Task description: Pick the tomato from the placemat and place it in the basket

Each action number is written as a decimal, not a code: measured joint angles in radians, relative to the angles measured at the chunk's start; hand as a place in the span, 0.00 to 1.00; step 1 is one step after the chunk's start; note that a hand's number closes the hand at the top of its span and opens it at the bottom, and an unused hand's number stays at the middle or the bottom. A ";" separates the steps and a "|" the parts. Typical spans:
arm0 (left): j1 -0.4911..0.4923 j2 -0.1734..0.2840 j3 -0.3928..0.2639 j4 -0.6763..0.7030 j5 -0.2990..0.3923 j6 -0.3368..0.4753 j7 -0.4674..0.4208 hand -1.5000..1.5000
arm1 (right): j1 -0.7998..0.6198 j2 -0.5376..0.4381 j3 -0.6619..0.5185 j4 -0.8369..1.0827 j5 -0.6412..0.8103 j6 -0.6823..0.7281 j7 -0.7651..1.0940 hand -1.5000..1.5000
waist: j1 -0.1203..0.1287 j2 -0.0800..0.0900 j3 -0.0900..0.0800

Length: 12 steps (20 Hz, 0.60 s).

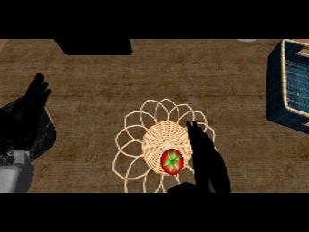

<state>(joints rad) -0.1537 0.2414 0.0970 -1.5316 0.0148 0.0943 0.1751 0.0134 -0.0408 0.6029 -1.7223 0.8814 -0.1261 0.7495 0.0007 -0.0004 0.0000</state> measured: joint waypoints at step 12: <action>-0.034 -0.010 0.038 0.042 -0.016 -0.021 -0.009 0.50 | -0.053 0.036 -0.013 0.134 0.002 -0.029 -0.032 0.00 | 0.000 0.000 0.000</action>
<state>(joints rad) -0.1875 0.2313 0.1345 -1.4896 -0.0016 0.0732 0.1656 -0.0396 -0.0046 0.5899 -1.5886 0.8834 -0.1548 0.7175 0.0006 -0.0007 -0.0002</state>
